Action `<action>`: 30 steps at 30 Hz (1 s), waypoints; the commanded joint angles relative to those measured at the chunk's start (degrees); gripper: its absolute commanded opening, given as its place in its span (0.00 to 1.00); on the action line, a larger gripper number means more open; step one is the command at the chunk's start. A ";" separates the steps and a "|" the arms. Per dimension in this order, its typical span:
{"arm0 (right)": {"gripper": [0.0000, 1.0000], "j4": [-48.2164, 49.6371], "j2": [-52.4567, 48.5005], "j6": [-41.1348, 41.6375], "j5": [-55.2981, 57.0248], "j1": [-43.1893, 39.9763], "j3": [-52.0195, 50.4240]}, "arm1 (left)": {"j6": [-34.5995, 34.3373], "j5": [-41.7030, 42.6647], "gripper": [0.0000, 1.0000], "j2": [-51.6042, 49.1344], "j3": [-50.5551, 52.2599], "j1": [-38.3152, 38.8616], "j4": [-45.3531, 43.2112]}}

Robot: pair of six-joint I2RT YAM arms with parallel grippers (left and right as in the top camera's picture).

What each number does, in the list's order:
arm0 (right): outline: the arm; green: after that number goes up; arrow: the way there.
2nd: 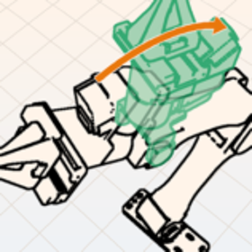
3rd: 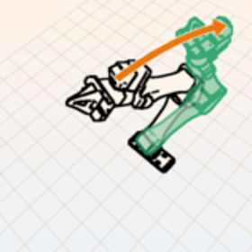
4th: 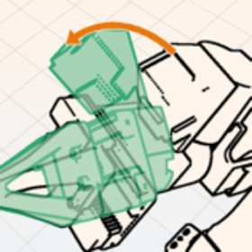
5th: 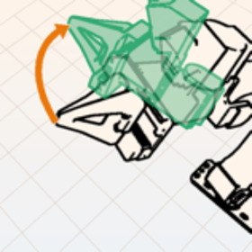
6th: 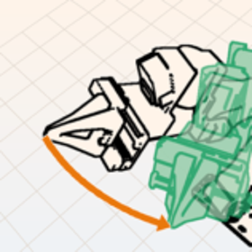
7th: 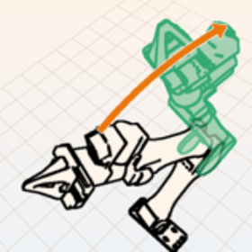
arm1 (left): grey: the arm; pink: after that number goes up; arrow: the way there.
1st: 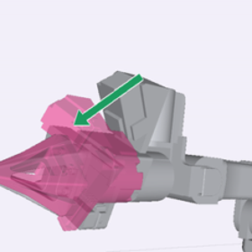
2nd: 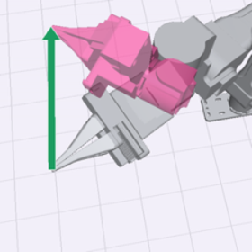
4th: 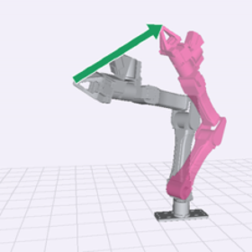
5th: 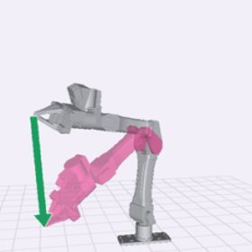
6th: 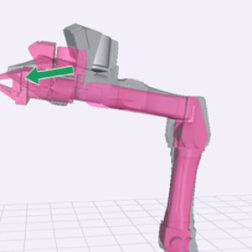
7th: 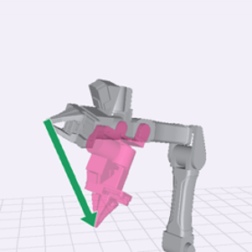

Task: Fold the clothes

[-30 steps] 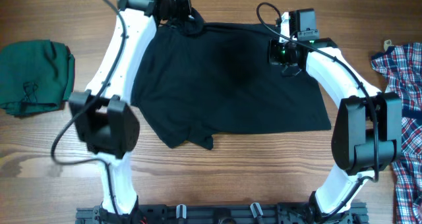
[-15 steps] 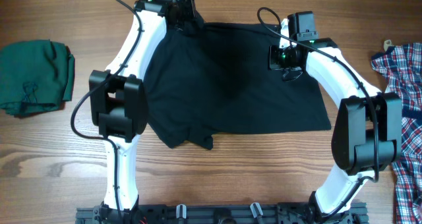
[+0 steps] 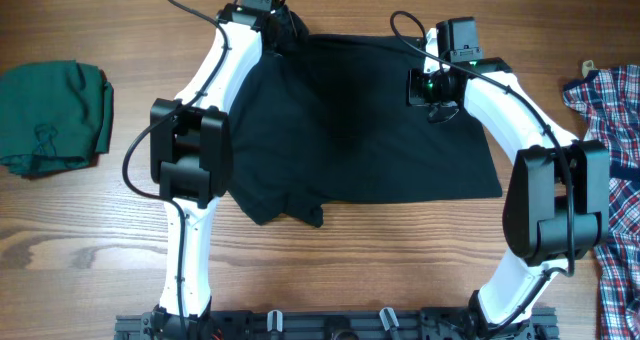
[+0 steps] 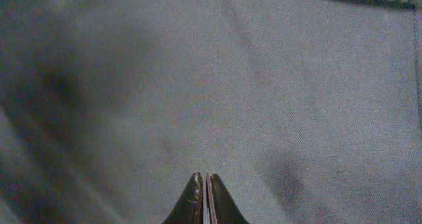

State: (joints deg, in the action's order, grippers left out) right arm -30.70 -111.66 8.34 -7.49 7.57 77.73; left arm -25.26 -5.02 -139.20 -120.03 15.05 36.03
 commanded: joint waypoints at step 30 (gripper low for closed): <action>0.04 -0.07 -0.46 0.63 4.37 0.28 0.52 | -2.03 -3.65 0.04 -3.34 0.17 -1.86 -11.54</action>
State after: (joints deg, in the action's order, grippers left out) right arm -30.74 -111.66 8.34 -6.83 7.57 77.73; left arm -27.75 -7.66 -141.86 -119.96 14.81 26.57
